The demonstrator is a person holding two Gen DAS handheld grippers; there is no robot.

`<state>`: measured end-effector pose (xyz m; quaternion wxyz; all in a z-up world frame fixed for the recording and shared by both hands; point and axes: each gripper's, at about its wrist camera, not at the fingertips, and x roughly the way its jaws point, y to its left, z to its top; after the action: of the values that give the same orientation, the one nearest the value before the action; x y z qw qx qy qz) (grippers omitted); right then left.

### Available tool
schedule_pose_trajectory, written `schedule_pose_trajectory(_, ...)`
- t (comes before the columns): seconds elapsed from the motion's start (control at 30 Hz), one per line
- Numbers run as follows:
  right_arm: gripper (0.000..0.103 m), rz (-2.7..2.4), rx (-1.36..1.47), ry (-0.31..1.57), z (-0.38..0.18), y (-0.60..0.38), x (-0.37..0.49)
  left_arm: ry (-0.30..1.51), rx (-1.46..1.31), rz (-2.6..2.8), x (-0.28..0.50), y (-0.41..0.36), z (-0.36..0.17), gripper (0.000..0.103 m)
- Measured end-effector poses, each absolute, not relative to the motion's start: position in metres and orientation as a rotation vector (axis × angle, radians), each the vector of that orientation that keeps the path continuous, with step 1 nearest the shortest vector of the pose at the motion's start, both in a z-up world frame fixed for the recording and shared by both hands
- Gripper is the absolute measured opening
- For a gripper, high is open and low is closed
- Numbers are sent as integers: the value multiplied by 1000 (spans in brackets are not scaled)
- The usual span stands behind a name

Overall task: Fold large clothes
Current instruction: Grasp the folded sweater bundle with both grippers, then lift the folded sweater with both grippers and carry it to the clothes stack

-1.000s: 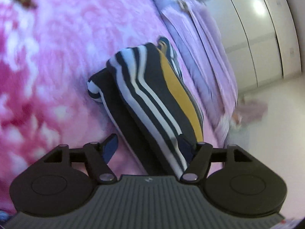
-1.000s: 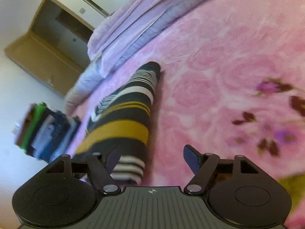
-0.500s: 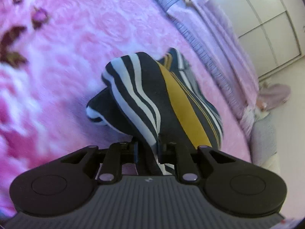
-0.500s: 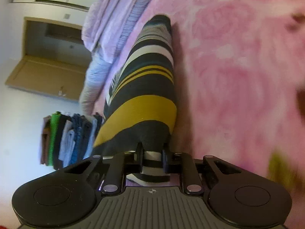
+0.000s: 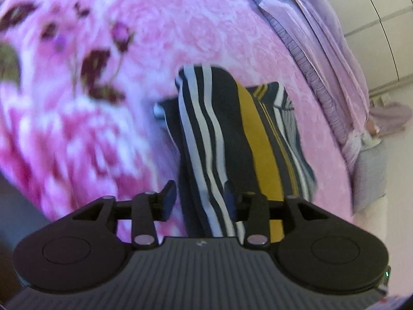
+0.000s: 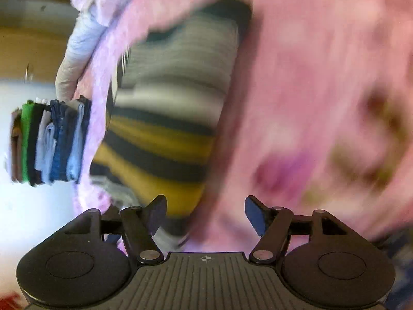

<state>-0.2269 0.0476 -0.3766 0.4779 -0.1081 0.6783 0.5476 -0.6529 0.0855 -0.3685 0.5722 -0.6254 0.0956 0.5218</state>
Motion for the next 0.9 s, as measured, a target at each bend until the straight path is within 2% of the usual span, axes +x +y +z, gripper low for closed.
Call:
schedule_pose_trajectory(0.03,67,1374,-320,1578,-366,58,-209,202,-1490,1220,-650,80,-368,45)
schedule_pose_trajectory(0.13,72,1528,-482,1374,-341,101,-169,177,-1530,1235,-636,73,-370,51)
schedule_pose_trajectory(0.17,72,1585,-522,1339,-336,118,-162,167,-1526,1243,-632,72,-370,51)
schedule_pose_trajectory(0.27,74,1787,-606,1311,-335,180,-147,114,-1476,1303,-624,70,-370,62)
schedule_pose_trajectory(0.3,75,1860,-632,1317,-338,203,-146,95,-1466,1315,-622,71,-372,66)
schedule_pose_trajectory(0.47,76,2087,-800,1383,-385,281,-170,6,-1446,1334,-622,74,-391,66)
schedule_pose_trajectory(0.63,76,2201,-943,1534,-437,324,-195,-70,-1433,1339,-628,78,-409,66)
schedule_pose_trajectory(0.77,76,2290,-897,1661,-450,340,-200,-149,-1457,1307,-638,85,-424,66)
schedule_pose_trajectory(0.9,75,2347,-916,1695,-454,341,-220,-135,-1430,1298,-635,107,-427,66)
